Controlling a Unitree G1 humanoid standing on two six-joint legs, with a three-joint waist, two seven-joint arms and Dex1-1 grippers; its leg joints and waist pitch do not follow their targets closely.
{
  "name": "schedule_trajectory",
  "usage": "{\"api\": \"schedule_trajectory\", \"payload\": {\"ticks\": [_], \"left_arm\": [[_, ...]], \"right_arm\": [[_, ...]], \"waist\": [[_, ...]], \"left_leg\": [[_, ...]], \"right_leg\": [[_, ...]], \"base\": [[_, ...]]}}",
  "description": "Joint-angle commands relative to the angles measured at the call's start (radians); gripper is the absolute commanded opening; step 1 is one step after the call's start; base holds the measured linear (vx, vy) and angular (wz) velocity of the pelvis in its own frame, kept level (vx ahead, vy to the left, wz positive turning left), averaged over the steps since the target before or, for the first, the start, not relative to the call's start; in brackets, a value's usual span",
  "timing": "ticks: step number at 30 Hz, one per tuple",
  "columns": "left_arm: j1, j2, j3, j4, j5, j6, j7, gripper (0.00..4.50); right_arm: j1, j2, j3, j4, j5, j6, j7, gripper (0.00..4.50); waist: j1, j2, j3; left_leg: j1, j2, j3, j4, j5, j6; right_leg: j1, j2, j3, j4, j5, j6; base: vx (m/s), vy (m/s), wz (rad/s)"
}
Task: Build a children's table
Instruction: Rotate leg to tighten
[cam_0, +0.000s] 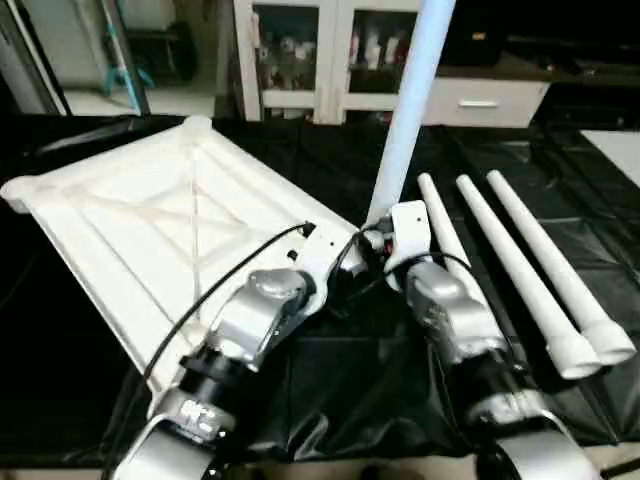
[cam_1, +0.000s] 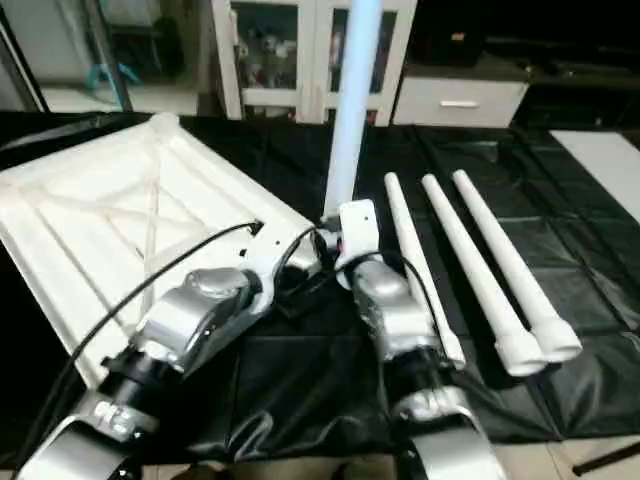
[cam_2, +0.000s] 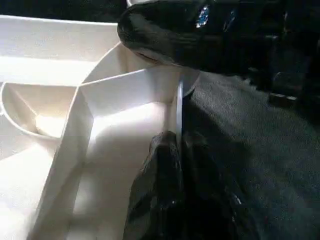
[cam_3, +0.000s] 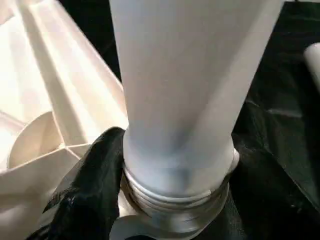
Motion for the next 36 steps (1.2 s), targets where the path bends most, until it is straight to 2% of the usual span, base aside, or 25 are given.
{"api": "schedule_trajectory", "payload": {"ticks": [1,2,3,4,5,7,8,10,11,13,14,16,18,19,20,21,23,28,30,31,32,33,34,35,36], "left_arm": [[-0.057,-0.024,0.016,-0.035,-0.001,-0.042,0.024,0.0],[-0.059,-0.022,0.018,-0.034,0.001,-0.041,0.022,0.0],[-0.057,-0.01,0.013,-0.038,0.006,-0.041,0.012,0.0],[-0.056,-0.001,0.012,-0.04,0.006,-0.041,0.007,0.0],[-0.056,0.005,0.013,-0.038,0.006,-0.043,0.006,0.0],[-0.051,0.018,0.013,-0.041,0.007,-0.042,-0.001,0.0],[-0.046,0.032,0.012,-0.045,0.007,-0.041,-0.01,0.0],[-0.044,0.037,0.012,-0.045,0.008,-0.041,-0.014,0.0],[-0.041,0.045,0.009,-0.048,0.009,-0.041,-0.023,0.0],[-0.037,0.055,0.008,-0.055,0.01,-0.039,-0.032,0.0],[-0.035,0.06,0.007,-0.06,0.008,-0.036,-0.04,0.0],[-0.03,0.074,0.001,-0.067,0.008,-0.034,-0.053,0.0],[-0.026,0.083,-0.002,-0.073,0.007,-0.033,-0.062,0.0],[-0.025,0.086,-0.003,-0.074,0.006,-0.033,-0.064,0.0],[-0.025,0.088,-0.004,-0.072,0.007,-0.033,-0.067,0.0],[-0.025,0.09,-0.004,-0.072,0.007,-0.033,-0.069,0.0],[-0.025,0.093,-0.006,-0.073,0.007,-0.033,-0.074,0.0],[-0.016,0.112,-0.024,-0.094,0.001,-0.033,-0.111,0.0],[0.009,0.155,-0.062,-0.138,-0.013,-0.044,-0.195,0.0],[0.02,0.174,-0.076,-0.155,-0.016,-0.045,-0.225,0.0],[0.054,0.238,-0.122,-0.209,-0.029,-0.072,-0.333,0.0],[0.057,0.243,-0.125,-0.214,-0.03,-0.071,-0.34,0.0],[0.064,0.258,-0.133,-0.226,-0.032,-0.066,-0.358,0.0],[0.073,0.276,-0.142,-0.239,-0.035,-0.069,-0.381,0.0],[0.079,0.287,-0.148,-0.247,-0.037,-0.073,-0.397,0.0]], "right_arm": [[0.023,0.022,0.004,0.075,0.002,0.026,-0.011,2.72],[0.016,0.023,-0.002,0.083,0.004,0.014,-0.009,2.72],[0.012,0.026,-0.01,0.085,0.015,0.005,0.01,2.72],[0.008,0.029,-0.017,0.086,0.025,-0.009,0.021,2.72],[0.002,0.029,-0.018,0.09,0.021,-0.029,0.023,2.72],[0.001,0.028,-0.012,0.079,0.016,-0.056,0.04,2.72],[0.005,0.031,-0.022,0.054,0.035,-0.067,0.073,2.72],[0.007,0.032,-0.028,0.042,0.047,-0.065,0.09,2.72],[0.011,0.029,-0.032,0.026,0.054,-0.061,0.104,3.28],[0.023,0.023,-0.032,-0.004,0.063,-0.049,0.127,3.42],[0.031,0.019,-0.033,-0.026,0.072,-0.037,0.142,3.42],[0.047,0.008,-0.03,-0.065,0.084,-0.021,0.168,3.62],[0.059,-0.001,-0.032,-0.092,0.092,-0.013,0.189,3.76],[0.063,-0.006,-0.033,-0.102,0.094,-0.011,0.197,3.9],[0.07,-0.015,-0.032,-0.118,0.096,-0.006,0.214,3.98],[0.073,-0.019,-0.034,-0.128,0.097,-0.003,0.218,4.07],[0.083,-0.028,-0.039,-0.158,0.106,0.01,0.233,4.24],[0.12,-0.07,-0.039,-0.267,0.139,0.059,0.289,4.47],[0.151,-0.124,-0.039,-0.349,0.143,0.096,0.322,4.47],[0.16,-0.148,-0.036,-0.372,0.141,0.105,0.341,4.47],[0.183,-0.231,-0.014,-0.425,0.128,0.136,0.421,4.47],[0.185,-0.238,-0.011,-0.428,0.127,0.139,0.429,4.47],[0.19,-0.26,-0.004,-0.438,0.123,0.147,0.451,4.47],[0.198,-0.291,0.008,-0.453,0.121,0.157,0.485,4.47],[0.203,-0.311,0.015,-0.463,0.12,0.164,0.507,4.47]], "waist": [[-0.012,0.023,-0.062],[-0.012,0.024,-0.063],[-0.011,0.021,-0.063],[-0.011,0.02,-0.063],[-0.013,0.017,-0.065],[-0.015,0.012,-0.065],[-0.013,0.018,-0.064],[-0.016,0.019,-0.064],[-0.015,0.024,-0.064],[-0.013,0.024,-0.065],[-0.013,0.022,-0.065],[-0.013,0.022,-0.067],[-0.011,0.021,-0.068],[-0.009,0.028,-0.068],[-0.011,0.025,-0.067],[-0.008,0.023,-0.069],[-0.004,0.024,-0.07],[0.006,0.019,-0.073],[0.014,0.013,-0.075],[0.022,0.013,-0.076],[0.029,0.012,-0.076],[0.033,0.01,-0.077],[0.037,0.006,-0.073],[0.046,0.01,-0.074],[0.049,0.01,-0.076]], "left_leg": [[0.049,0.059,-0.044,-0.121,-0.755,-0.101],[0.049,0.062,-0.043,-0.13,-0.777,-0.107],[0.048,0.061,-0.033,-0.139,-0.789,-0.107],[0.052,0.056,-0.03,-0.133,-0.783,-0.107],[0.06,0.044,-0.031,-0.109,-0.749,-0.102],[0.055,0.037,-0.037,-0.089,-0.68,-0.085],[0.053,0.038,-0.04,-0.087,-0.659,-0.078],[0.048,0.042,-0.044,-0.093,-0.662,-0.079],[0.047,0.05,-0.046,-0.105,-0.692,-0.088],[0.05,0.05,-0.044,-0.106,-0.7,-0.093],[0.049,0.049,-0.043,-0.105,-0.696,-0.09],[0.038,0.048,-0.045,-0.104,-0.659,-0.081],[0.038,0.047,-0.043,-0.102,-0.633,-0.076],[0.038,0.048,-0.043,-0.102,-0.621,-0.076],[0.035,0.048,-0.043,-0.103,-0.616,-0.075],[0.033,0.049,-0.043,-0.103,-0.598,-0.074],[0.037,0.05,-0.037,-0.102,-0.574,-0.068],[0.029,0.05,-0.032,-0.101,-0.499,-0.049],[0.025,0.052,-0.029,-0.1,-0.454,-0.04],[0.025,0.052,-0.027,-0.099,-0.418,-0.034],[0.031,0.052,-0.022,-0.098,-0.408,-0.031],[0.032,0.052,-0.02,-0.096,-0.402,-0.03],[0.031,0.049,-0.011,-0.094,-0.405,-0.02],[0.039,0.049,-0.01,-0.091,-0.401,-0.022],[0.039,0.05,-0.009,-0.09,-0.391,-0.021]], "right_leg": [[0.018,-0.014,-0.004,-0.07,-0.459,-0.078],[0.023,-0.011,-0.005,-0.06,-0.431,-0.085],[0.023,-0.013,0.003,-0.048,-0.399,-0.104],[0.017,-0.018,0.005,-0.055,-0.419,-0.107],[0.007,-0.036,0.008,-0.078,-0.491,-0.1],[0.009,-0.052,0.003,-0.102,-0.585,-0.074],[0.012,-0.053,-0.001,-0.106,-0.603,-0.063],[0.017,-0.048,-0.004,-0.102,-0.583,-0.062],[0.019,-0.04,-0.004,-0.089,-0.513,-0.078],[0.015,-0.043,0.0,-0.085,-0.474,-0.098],[0.015,-0.044,0.001,-0.086,-0.47,-0.101],[0.022,-0.05,0.005,-0.083,-0.466,-0.106],[0.019,-0.053,0.009,-0.083,-0.467,-0.113],[0.019,-0.054,0.011,-0.082,-0.457,-0.121],[0.02,-0.052,0.011,-0.082,-0.451,-0.123],[0.023,-0.052,0.013,-0.079,-0.435,-0.127],[0.017,-0.051,0.018,-0.077,-0.403,-0.146],[0.023,-0.05,0.025,-0.068,-0.359,-0.16],[0.026,-0.051,0.03,-0.063,-0.345,-0.161],[0.026,-0.051,0.033,-0.059,-0.332,-0.162],[0.02,-0.047,0.036,-0.059,-0.327,-0.165],[0.019,-0.046,0.039,-0.057,-0.325,-0.164],[0.012,-0.043,0.046,-0.057,-0.342,-0.165],[0.007,-0.046,0.05,-0.057,-0.364,-0.164],[0.008,-0.045,0.051,-0.056,-0.362,-0.165]], "base": [[0.0,0.0,0.0],[0.0,0.0,0.0],[0.0,0.0,0.0],[0.0,0.0,0.0],[0.0,0.0,0.0],[0.0,0.0,0.0],[0.0,0.0,0.0],[0.0,0.0,0.0],[0.0,0.0,0.0],[0.0,0.0,0.0],[0.0,0.0,0.0],[0.0,0.0,0.0],[0.0,0.0,0.0],[0.0,0.0,0.0],[0.0,0.0,0.0],[0.0,0.0,0.0],[0.0,0.0,0.0],[0.0,0.0,0.0],[0.0,0.0,0.0],[0.0,0.0,0.0],[0.0,0.0,0.0],[0.0,0.0,0.0],[0.0,0.0,0.0],[0.0,0.0,0.0],[0.0,0.0,0.0]]}}
